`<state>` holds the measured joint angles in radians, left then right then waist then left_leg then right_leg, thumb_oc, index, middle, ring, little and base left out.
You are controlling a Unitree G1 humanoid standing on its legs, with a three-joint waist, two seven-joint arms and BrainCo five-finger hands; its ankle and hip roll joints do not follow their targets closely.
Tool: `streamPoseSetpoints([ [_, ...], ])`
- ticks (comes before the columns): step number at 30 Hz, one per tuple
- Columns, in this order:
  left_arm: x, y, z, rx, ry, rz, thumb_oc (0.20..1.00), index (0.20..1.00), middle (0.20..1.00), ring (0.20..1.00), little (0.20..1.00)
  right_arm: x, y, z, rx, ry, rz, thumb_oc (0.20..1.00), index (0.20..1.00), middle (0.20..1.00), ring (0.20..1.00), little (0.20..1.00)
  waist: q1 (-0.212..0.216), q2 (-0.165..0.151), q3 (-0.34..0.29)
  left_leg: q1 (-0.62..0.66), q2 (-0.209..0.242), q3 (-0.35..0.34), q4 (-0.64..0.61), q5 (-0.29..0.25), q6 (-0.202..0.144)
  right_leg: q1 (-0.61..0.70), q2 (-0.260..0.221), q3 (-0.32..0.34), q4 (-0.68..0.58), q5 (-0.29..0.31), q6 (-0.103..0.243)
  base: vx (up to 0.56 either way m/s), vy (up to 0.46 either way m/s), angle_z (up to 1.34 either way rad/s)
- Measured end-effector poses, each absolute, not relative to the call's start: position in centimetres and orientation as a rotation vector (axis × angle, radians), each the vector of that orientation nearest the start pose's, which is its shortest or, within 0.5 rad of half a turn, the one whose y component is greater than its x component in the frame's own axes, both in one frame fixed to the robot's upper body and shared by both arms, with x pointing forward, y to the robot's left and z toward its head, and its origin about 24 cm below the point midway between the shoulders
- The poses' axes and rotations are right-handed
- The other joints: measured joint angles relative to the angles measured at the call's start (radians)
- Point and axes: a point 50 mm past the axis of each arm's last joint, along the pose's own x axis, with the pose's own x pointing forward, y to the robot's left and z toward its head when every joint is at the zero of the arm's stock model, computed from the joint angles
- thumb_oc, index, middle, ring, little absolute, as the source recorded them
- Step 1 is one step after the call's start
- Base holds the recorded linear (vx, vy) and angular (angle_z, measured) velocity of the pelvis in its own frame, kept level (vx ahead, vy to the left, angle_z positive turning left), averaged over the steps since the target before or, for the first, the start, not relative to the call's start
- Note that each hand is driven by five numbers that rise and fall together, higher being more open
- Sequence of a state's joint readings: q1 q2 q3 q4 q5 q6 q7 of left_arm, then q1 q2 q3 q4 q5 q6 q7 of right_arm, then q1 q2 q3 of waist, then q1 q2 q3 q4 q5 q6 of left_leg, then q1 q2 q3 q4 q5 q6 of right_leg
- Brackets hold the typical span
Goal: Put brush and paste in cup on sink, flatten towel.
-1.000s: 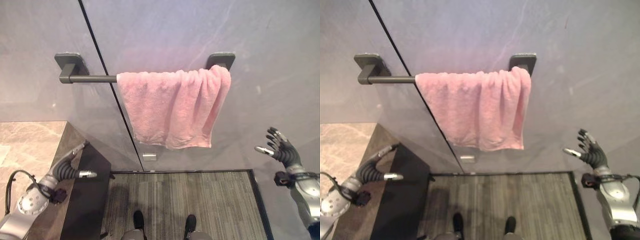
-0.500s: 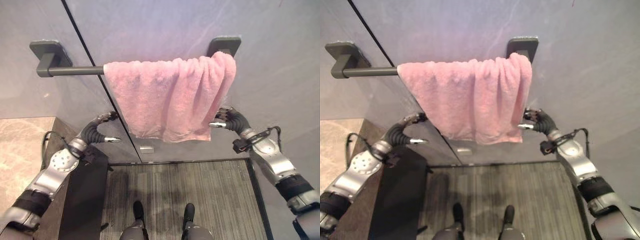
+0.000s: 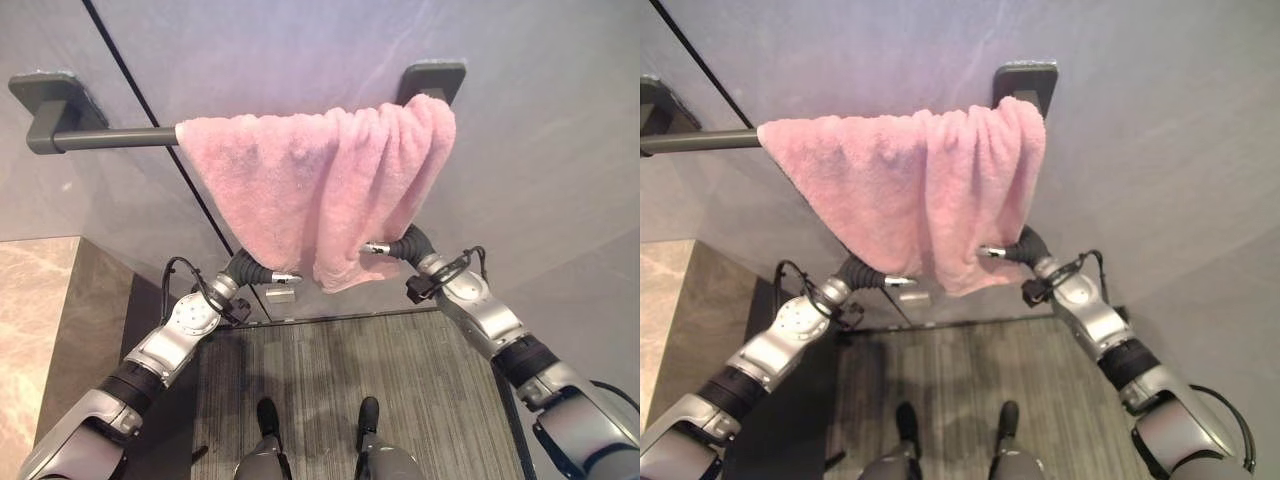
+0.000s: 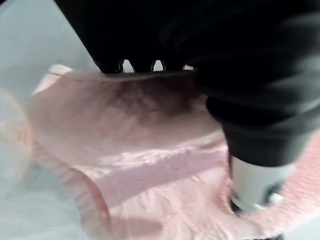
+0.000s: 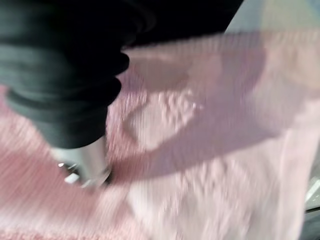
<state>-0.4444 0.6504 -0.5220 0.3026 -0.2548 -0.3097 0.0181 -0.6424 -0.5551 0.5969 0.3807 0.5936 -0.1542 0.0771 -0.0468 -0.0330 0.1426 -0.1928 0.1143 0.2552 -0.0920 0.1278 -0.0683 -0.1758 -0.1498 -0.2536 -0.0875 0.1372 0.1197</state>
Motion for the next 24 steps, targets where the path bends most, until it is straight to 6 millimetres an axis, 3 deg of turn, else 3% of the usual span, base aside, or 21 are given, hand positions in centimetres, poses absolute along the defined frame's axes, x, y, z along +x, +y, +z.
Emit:
streamPoseSetpoints([
  [6,30.6,17.5,9.7,0.482,-0.245,-0.366,0.2,0.2,0.2,0.2,0.2,33.5,-12.5,12.9,-0.181,-0.203,0.511,0.2,0.2,0.2,0.2,0.2,-0.001,-0.007,0.0,0.0,0.005,0.0,0.0,0.0,0.0,0.0,0.008,0.0,0.0,0.0,0.0,0.01,-0.006,0.0],
  [10,28.8,18.4,12.5,0.514,-0.359,-0.359,0.2,0.2,0.2,0.2,0.2,30.9,-12.4,15.8,-0.104,-0.374,0.546,0.2,0.2,0.2,0.2,0.2,0.004,-0.019,0.004,0.003,0.012,0.0,0.0,0.0,-0.002,0.003,0.011,-0.001,0.0,0.0,0.0,0.04,-0.02,-0.01],
  [11,27.2,18.7,14.9,0.481,-0.492,-0.337,0.2,0.2,0.2,0.2,0.2,29.0,-13.1,16.6,-0.032,-0.458,0.557,0.2,0.2,0.2,0.2,0.2,0.005,-0.024,0.006,0.007,0.012,-0.001,0.0,0.0,-0.002,0.008,0.011,-0.002,0.0,0.0,-0.001,0.05,-0.037,0.02],
  [12,27.1,18.7,15.0,0.475,-0.499,-0.334,0.2,0.2,0.2,0.2,0.2,28.9,-13.1,16.6,-0.026,-0.46,0.56,0.2,0.2,0.2,0.2,0.2,0.006,-0.024,0.006,0.008,0.012,-0.001,0.0,-0.001,-0.002,0.01,0.012,-0.002,0.0,0.0,-0.001,0.04,-0.047,0.07],
  [14,26.4,18.9,14.0,0.238,-0.512,-0.235,0.2,0.2,0.2,0.2,0.2,27.9,-13.3,14.9,0.079,-0.439,0.53,0.2,0.2,0.2,0.2,0.2,0.007,-0.027,0.004,0.049,0.011,-0.009,-0.001,-0.009,-0.012,0.056,0.009,-0.006,0.0,-0.013,-0.001,0.0,-0.019,0.07],
  [17,26.2,19.9,11.2,0.283,-0.372,-0.233,0.2,0.2,0.2,0.2,0.2,28.6,-13.8,13.7,-0.023,-0.383,0.507,0.2,0.2,0.2,0.2,0.2,0.009,-0.029,0.003,0.039,0.016,-0.027,-0.005,-0.017,-0.018,0.053,0.013,-0.011,0.0,-0.027,0.001,-0.02,-0.008,0.08],
  [19,26.3,19.3,11.2,0.366,-0.357,-0.289,0.2,0.2,0.2,0.2,0.2,28.8,-12.7,13.4,0.062,-0.363,0.532,0.2,0.2,0.2,0.2,0.2,0.015,-0.028,0.003,0.032,0.018,-0.031,-0.005,-0.015,-0.019,0.049,0.014,-0.018,0.0,-0.025,-0.001,-0.01,-0.008,0.08],
  [21,25.7,18.8,11.5,0.335,-0.392,-0.299,0.2,0.2,0.2,0.2,0.2,28.2,-11.5,13.4,0.189,-0.369,0.571,0.2,0.2,0.2,0.2,0.2,0.022,-0.023,0.002,0.03,0.016,-0.032,-0.005,-0.014,-0.022,0.049,0.012,-0.025,0.0,-0.025,-0.001,0.02,-0.011,0.07],
  [22,25.5,19.1,10.8,0.261,-0.377,-0.248,0.2,0.2,0.2,0.2,0.2,27.7,-11.3,12.7,0.196,-0.345,0.588,0.2,0.2,0.2,0.2,0.2,0.034,-0.017,-0.003,0.035,0.012,-0.032,-0.002,-0.013,-0.023,0.057,0.009,-0.028,0.0,-0.024,-0.002,-0.01,-0.01,0.08],
  [24,25.8,20.0,9.2,0.276,-0.29,-0.206,0.2,0.2,0.2,0.2,0.2,28.2,-11.5,12.1,0.094,-0.316,0.569,0.2,0.2,0.2,0.2,0.2,0.044,-0.014,-0.01,0.034,0.011,-0.039,-0.001,-0.009,-0.017,0.061,0.009,-0.036,0.0,-0.023,-0.004,-0.02,-0.008,0.13],
])
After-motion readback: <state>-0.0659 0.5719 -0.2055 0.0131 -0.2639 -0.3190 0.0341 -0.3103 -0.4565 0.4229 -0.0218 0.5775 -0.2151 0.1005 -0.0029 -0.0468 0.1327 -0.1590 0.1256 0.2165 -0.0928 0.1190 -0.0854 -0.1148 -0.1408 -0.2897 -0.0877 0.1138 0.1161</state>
